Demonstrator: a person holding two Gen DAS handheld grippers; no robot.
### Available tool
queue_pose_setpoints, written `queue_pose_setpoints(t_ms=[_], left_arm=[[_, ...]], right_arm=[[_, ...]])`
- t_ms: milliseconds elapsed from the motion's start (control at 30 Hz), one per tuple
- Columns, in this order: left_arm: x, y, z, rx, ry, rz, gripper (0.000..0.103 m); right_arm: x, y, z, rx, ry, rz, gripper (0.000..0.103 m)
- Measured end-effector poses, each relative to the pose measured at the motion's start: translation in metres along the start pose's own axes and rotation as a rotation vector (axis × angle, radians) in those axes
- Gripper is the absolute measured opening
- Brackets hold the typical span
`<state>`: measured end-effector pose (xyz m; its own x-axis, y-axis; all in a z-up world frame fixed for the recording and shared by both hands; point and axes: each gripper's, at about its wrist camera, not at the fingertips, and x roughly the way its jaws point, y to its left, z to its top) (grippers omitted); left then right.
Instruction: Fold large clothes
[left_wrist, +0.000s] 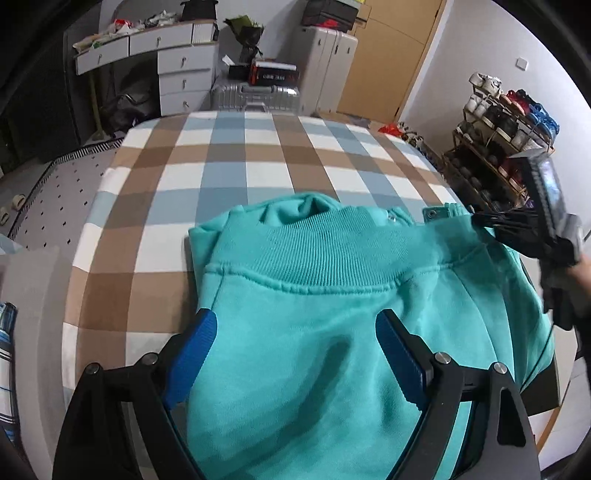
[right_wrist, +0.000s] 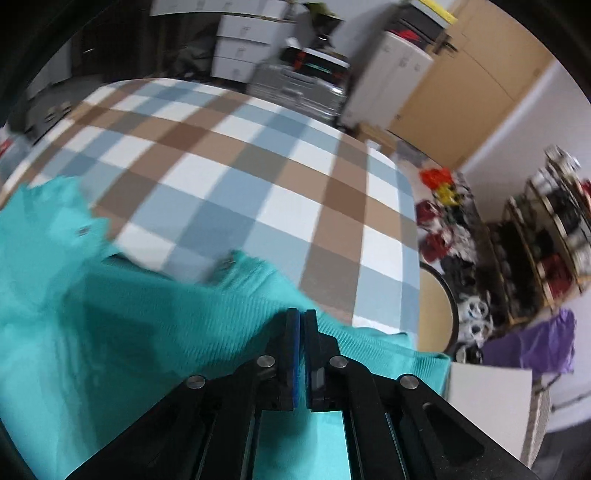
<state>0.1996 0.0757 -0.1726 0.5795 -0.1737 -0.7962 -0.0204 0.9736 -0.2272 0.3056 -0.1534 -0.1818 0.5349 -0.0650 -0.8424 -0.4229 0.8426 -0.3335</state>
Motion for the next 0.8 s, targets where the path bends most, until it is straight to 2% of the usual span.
queue_pose_setpoints(t_ms=[67,167,233,267,300,333,367,400,533,600,733,800], left_arm=[[0.004,0.000,-0.001,0.010,0.009,0.016,0.085],[0.001,0.001,-0.001,0.025,0.002,0.035,0.085],[-0.004,0.004,0.000,0.012,-0.003,0.023,0.085],[-0.008,0.008,0.002,0.004,-0.011,0.021,0.085],[-0.011,0.011,0.003,-0.005,-0.022,0.021,0.085],[-0.015,0.015,0.004,-0.022,-0.036,0.024,0.085],[-0.020,0.021,0.005,-0.043,-0.053,0.023,0.085],[-0.022,0.024,0.005,-0.053,-0.059,0.018,0.085],[-0.025,0.042,0.001,-0.107,-0.061,0.011,0.085],[-0.022,0.047,0.000,-0.112,-0.049,0.015,0.085],[-0.021,0.054,-0.001,-0.130,-0.032,-0.002,0.085],[-0.020,0.057,0.000,-0.126,-0.026,-0.008,0.085]], right_arm=[[0.012,0.000,-0.004,0.044,0.050,0.035,0.001],[-0.001,0.011,-0.004,-0.019,0.003,-0.019,0.003],[-0.024,0.011,-0.003,-0.011,-0.052,0.038,0.006],[-0.035,0.011,-0.002,0.002,-0.075,0.088,0.016],[-0.053,0.013,0.000,0.020,-0.110,0.181,0.035],[-0.063,0.018,0.001,0.021,-0.135,0.259,0.047],[-0.075,0.028,0.002,-0.009,-0.159,0.345,0.065],[-0.088,0.050,0.007,-0.101,-0.174,0.408,0.068],[-0.102,0.132,0.020,-0.443,-0.166,0.421,0.068],[-0.086,0.167,0.027,-0.566,-0.088,0.424,0.068],[-0.053,0.194,0.037,-0.638,0.028,0.415,0.067],[-0.042,0.191,0.043,-0.634,0.066,0.432,0.072]])
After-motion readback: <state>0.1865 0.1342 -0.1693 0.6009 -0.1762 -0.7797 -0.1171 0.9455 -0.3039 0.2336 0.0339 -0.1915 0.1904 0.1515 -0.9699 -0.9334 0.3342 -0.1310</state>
